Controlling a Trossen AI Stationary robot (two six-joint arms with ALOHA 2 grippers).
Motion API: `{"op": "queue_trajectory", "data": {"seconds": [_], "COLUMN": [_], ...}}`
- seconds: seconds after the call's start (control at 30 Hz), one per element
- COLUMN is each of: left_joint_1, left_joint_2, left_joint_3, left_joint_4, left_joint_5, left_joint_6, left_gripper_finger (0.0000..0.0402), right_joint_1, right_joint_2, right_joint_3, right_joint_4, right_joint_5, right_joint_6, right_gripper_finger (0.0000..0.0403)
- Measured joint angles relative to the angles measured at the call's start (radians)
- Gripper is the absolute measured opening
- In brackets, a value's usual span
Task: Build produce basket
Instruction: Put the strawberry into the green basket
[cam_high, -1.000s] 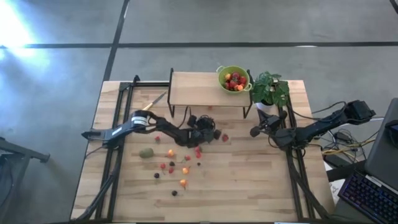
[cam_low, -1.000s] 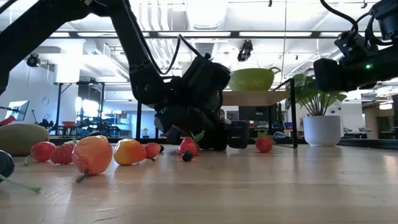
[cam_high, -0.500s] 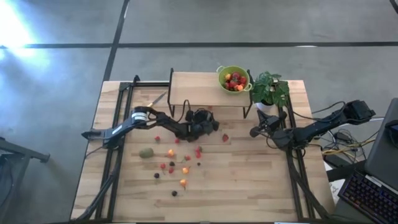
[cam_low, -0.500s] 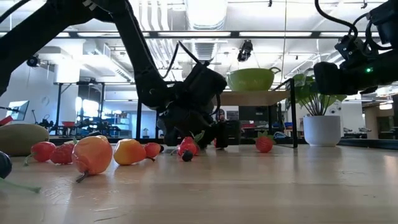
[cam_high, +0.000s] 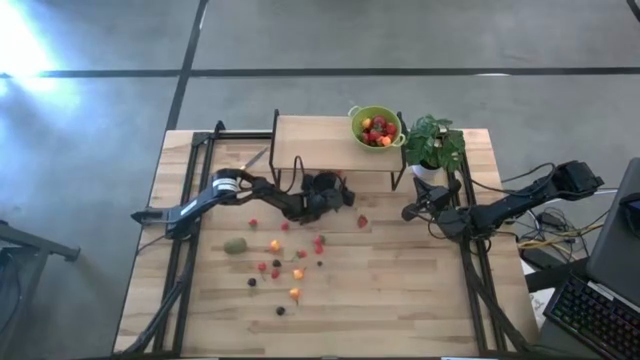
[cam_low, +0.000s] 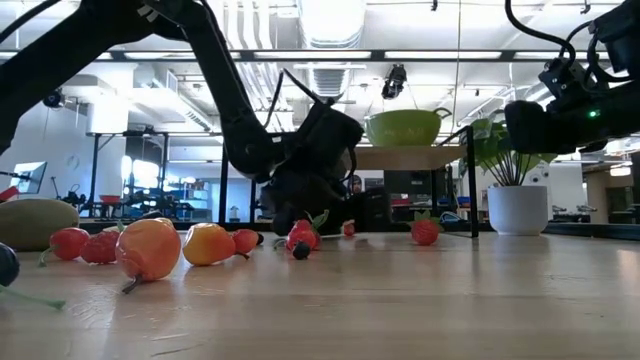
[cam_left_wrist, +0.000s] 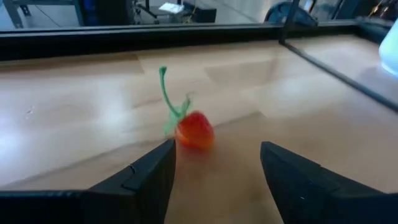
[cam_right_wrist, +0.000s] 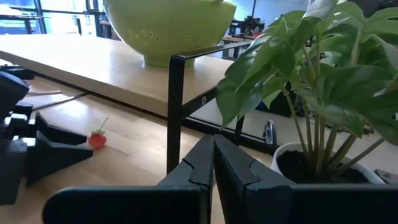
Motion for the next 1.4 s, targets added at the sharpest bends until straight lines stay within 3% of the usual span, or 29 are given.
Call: {"op": "queue_trajectory", "data": {"seconds": [0.57,0.9,1.07,1.4], "left_joint_1": [0.014,0.010,0.008,0.006], "left_joint_2": [0.080,0.080,0.079,0.079], "left_joint_3": [0.087,0.087,0.087,0.087], "left_joint_4": [0.035,0.035,0.039,0.036], "left_joint_5": [0.045,0.118,0.219,0.201], "left_joint_6": [0.125,0.200,0.214,0.199], "left_gripper_finger": [0.0241,0.0241,0.0241,0.0241], "right_joint_1": [-0.001,-0.001,-0.001,-0.001], "right_joint_2": [0.003,0.002,0.002,0.002], "right_joint_3": [0.000,0.000,0.000,0.000], "right_joint_4": [-0.052,-0.075,-0.089,-0.132], "right_joint_5": [0.000,0.001,0.001,0.000], "right_joint_6": [0.023,0.027,0.027,0.081], "right_gripper_finger": [0.0008,0.0008,0.0008,0.0008]}}
